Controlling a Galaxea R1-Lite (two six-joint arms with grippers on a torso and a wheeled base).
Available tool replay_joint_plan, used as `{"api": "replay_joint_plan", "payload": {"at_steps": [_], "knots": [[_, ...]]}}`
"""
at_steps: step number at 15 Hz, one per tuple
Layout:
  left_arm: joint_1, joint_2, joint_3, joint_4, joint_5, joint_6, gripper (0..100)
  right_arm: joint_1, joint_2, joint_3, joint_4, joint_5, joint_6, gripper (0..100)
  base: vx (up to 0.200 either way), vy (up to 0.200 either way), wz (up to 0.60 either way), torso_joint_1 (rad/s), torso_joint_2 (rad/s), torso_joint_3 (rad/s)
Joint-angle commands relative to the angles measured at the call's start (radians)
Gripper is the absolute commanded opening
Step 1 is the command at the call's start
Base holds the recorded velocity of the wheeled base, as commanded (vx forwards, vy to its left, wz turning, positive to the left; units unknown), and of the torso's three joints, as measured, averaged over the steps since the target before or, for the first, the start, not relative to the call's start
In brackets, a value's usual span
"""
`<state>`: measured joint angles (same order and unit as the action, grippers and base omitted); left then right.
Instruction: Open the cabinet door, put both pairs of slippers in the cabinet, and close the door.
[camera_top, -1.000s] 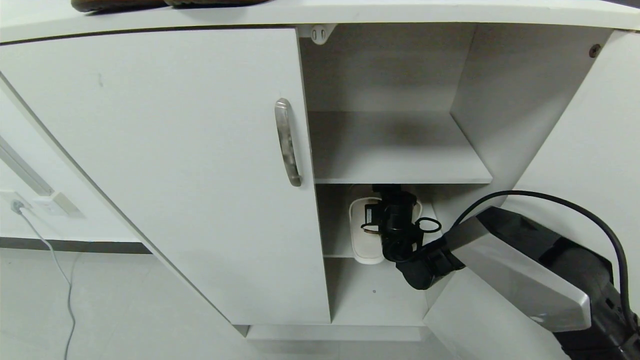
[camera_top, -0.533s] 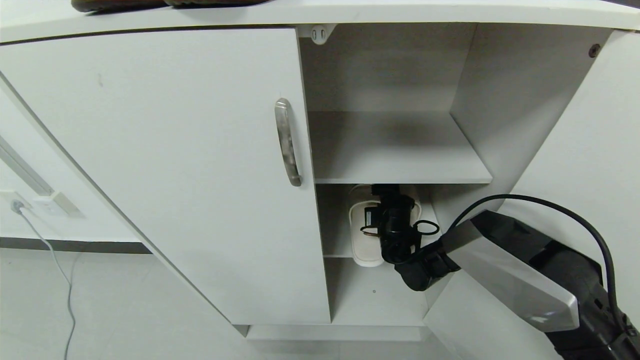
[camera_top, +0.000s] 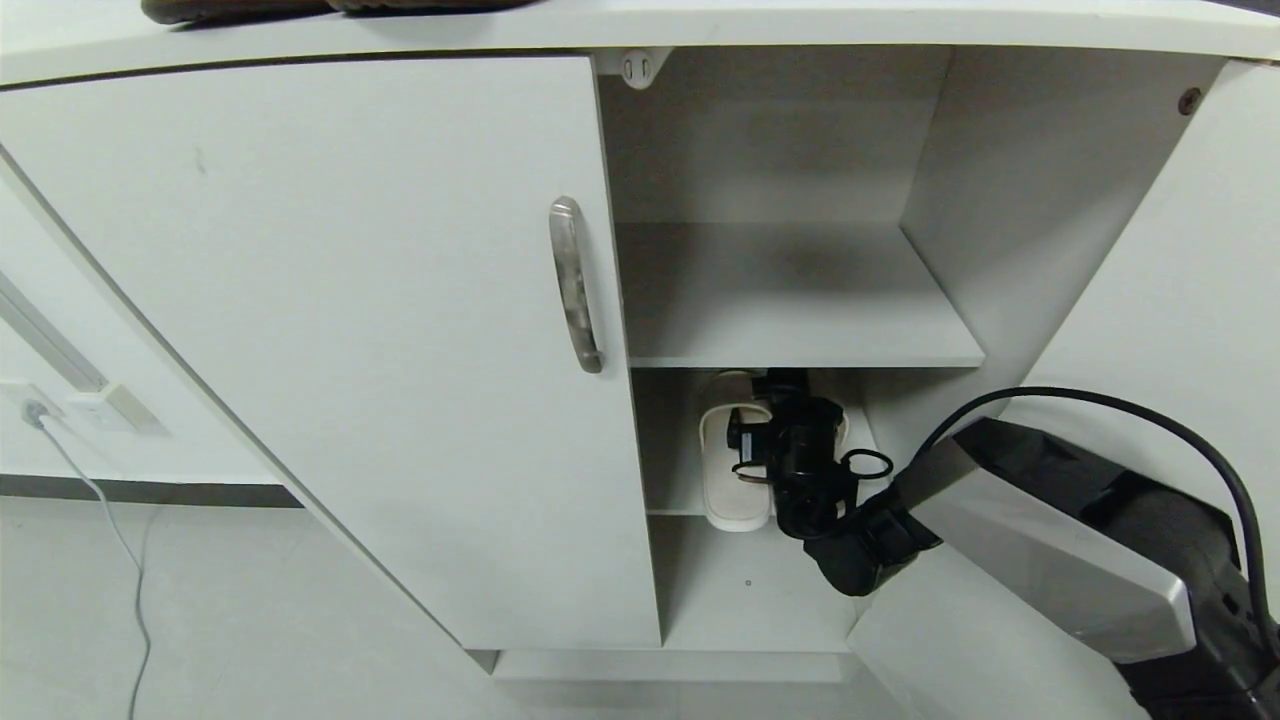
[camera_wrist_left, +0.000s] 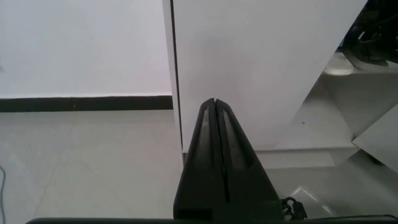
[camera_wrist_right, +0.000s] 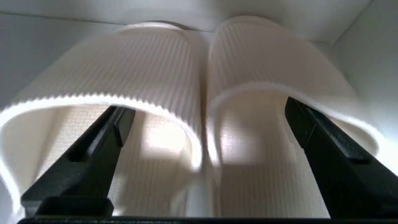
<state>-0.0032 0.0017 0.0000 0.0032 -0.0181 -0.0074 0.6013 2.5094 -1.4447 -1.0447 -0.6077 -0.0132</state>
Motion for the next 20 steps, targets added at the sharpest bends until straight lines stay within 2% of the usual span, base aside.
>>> {"api": "replay_joint_plan", "payload": {"at_steps": [1,13,17,20], "knots": [[0.000,0.001,0.000,0.000,0.000,0.000,0,0.012,-0.044,0.050,-0.029,-0.001,-0.001,100,0.000,0.000,0.00,0.000,0.00,0.000],[0.000,0.001,0.000,0.000,0.000,0.000,0,0.187,-0.351,0.759,-0.376,-0.001,-0.001,100,0.000,0.000,0.00,0.000,0.00,0.000],[0.000,0.001,0.000,0.000,-0.002,-0.002,0,0.212,-0.356,0.796,-0.402,-0.001,-0.007,100,0.000,0.000,0.00,0.000,0.00,0.000],[0.000,0.001,0.000,0.000,-0.002,-0.002,0,0.213,-0.354,0.797,-0.403,0.002,-0.007,100,-0.200,0.000,0.00,0.004,0.00,0.002]]}}
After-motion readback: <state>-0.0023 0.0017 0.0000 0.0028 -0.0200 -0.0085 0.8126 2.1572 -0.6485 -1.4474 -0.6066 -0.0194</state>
